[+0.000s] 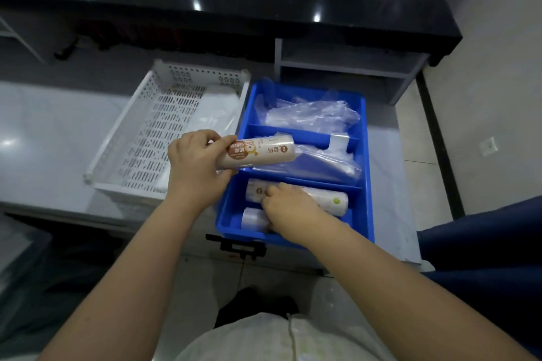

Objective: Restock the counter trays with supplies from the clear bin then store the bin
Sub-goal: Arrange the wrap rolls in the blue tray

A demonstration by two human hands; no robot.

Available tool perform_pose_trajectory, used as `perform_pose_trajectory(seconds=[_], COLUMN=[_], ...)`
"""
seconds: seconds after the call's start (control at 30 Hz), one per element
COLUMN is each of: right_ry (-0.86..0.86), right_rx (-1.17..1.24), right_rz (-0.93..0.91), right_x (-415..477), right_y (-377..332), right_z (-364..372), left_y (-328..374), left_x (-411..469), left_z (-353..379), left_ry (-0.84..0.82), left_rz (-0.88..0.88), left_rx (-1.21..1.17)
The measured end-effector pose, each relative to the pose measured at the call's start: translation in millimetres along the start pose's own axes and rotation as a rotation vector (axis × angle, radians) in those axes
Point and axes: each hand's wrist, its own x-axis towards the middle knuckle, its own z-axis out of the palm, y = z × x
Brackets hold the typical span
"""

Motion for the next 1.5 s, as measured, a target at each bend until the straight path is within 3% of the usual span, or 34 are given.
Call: perform_pose_trajectory(seconds=[0.27,0.8,1.0,1.13,1.33,1.5], right_ry=[-0.041,0.274,0.583,0.721,0.718,0.673], right_rx=[0.023,0.277,0.18,0.218,0.27,0.239], right_rz=[0.123,0.081,0.023,0.216,0.427,0.434], right_x=[-19,-46,-58,-73,-97,-99], right_y=[1,4,-1,24,58,52], right_z=[11,13,-5,-25,-35,-20], left_y=[3,-1,2,16,57,75], left_x=[3,18,14,2,-34,-56], left_z=[15,31,26,16,14,32], left_ry=[-0.015,-0.063,-0.085,-0.092,-0.26,-0.448], left_rz=[0.025,0.089,0.092,0.111,0.224,0.242], left_rx=[-0.054,-0.064,-0.055,-0.066,-0.073,-0.072])
